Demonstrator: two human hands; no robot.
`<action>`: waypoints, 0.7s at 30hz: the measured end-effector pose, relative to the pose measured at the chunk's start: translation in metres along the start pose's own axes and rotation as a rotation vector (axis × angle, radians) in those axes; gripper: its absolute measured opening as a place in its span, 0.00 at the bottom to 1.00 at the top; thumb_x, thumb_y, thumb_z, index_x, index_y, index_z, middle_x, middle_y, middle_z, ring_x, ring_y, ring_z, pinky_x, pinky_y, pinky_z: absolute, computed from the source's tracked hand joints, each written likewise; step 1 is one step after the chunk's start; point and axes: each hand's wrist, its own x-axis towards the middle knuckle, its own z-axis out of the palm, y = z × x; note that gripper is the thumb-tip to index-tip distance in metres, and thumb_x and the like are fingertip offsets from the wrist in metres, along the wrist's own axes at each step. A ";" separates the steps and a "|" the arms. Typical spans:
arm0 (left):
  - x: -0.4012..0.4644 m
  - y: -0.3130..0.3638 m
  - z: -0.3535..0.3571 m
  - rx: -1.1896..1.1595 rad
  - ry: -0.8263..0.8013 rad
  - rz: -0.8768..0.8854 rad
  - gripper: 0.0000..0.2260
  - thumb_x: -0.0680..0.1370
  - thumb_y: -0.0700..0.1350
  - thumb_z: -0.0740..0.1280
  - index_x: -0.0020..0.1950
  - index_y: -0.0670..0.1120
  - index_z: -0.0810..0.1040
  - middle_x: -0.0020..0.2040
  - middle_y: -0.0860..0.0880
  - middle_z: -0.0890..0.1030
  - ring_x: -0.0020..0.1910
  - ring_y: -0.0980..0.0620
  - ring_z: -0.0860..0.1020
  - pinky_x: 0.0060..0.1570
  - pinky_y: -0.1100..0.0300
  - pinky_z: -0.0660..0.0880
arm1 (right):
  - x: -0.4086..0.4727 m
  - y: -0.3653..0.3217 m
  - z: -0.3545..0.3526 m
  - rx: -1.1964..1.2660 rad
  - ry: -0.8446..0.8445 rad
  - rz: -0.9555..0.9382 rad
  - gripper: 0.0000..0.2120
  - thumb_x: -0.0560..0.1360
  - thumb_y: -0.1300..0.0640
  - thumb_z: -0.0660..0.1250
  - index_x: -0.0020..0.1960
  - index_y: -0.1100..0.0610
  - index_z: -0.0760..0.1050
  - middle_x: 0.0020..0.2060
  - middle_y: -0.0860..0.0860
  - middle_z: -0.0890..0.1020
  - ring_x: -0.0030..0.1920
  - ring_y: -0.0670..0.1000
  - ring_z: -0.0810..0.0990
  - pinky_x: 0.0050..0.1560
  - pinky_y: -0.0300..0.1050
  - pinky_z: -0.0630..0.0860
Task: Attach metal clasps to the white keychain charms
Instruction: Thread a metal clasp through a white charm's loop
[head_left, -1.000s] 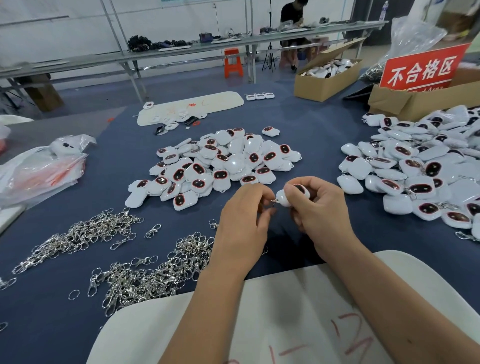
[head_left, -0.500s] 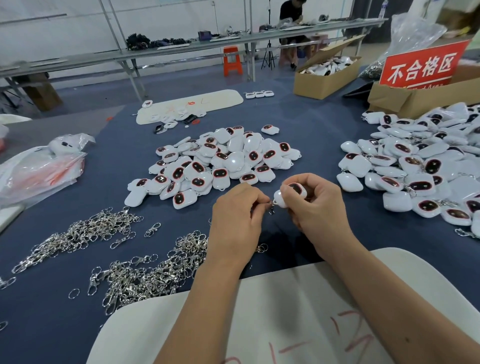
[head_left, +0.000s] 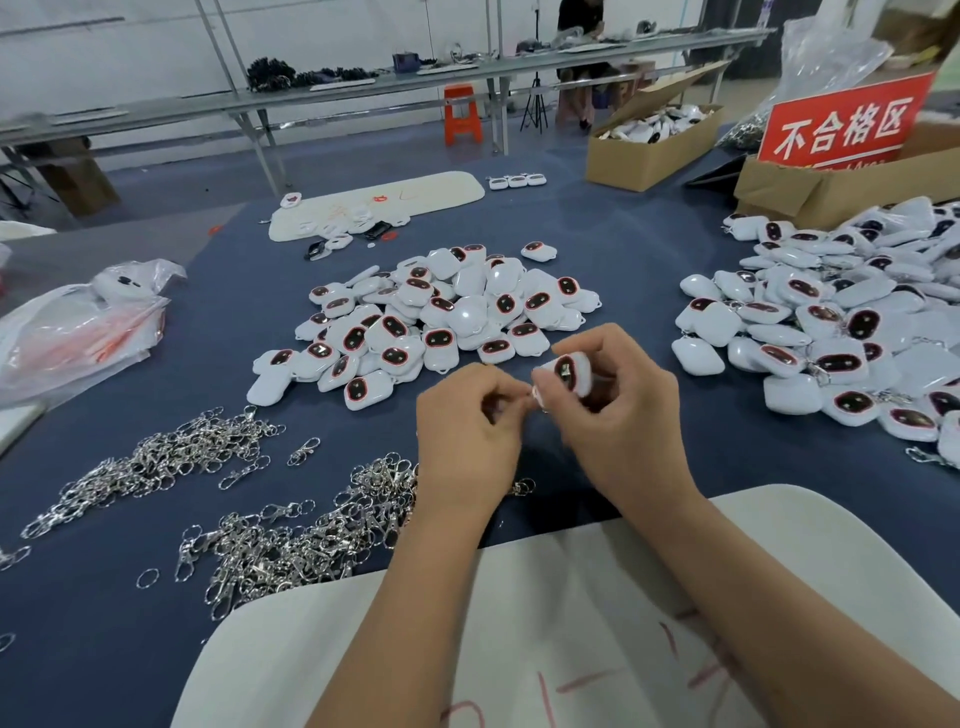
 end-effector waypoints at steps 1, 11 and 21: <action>0.001 0.000 0.000 -0.137 0.001 -0.059 0.06 0.74 0.37 0.76 0.40 0.47 0.84 0.38 0.55 0.84 0.39 0.59 0.81 0.42 0.70 0.75 | 0.002 0.000 -0.002 0.110 0.013 0.098 0.06 0.77 0.60 0.75 0.48 0.54 0.77 0.32 0.49 0.81 0.27 0.50 0.78 0.28 0.40 0.74; 0.001 0.004 0.007 -0.669 0.015 -0.289 0.07 0.74 0.34 0.75 0.44 0.45 0.83 0.40 0.45 0.87 0.41 0.52 0.85 0.47 0.59 0.81 | 0.010 0.006 -0.007 0.480 -0.069 0.458 0.03 0.80 0.57 0.73 0.48 0.54 0.80 0.32 0.54 0.80 0.25 0.49 0.72 0.23 0.36 0.65; 0.004 0.004 0.006 -0.778 0.121 -0.398 0.06 0.75 0.34 0.74 0.45 0.44 0.86 0.35 0.48 0.84 0.34 0.56 0.80 0.37 0.65 0.76 | 0.009 0.011 -0.006 0.512 -0.188 0.440 0.12 0.77 0.65 0.75 0.60 0.59 0.82 0.33 0.52 0.79 0.28 0.48 0.73 0.26 0.38 0.69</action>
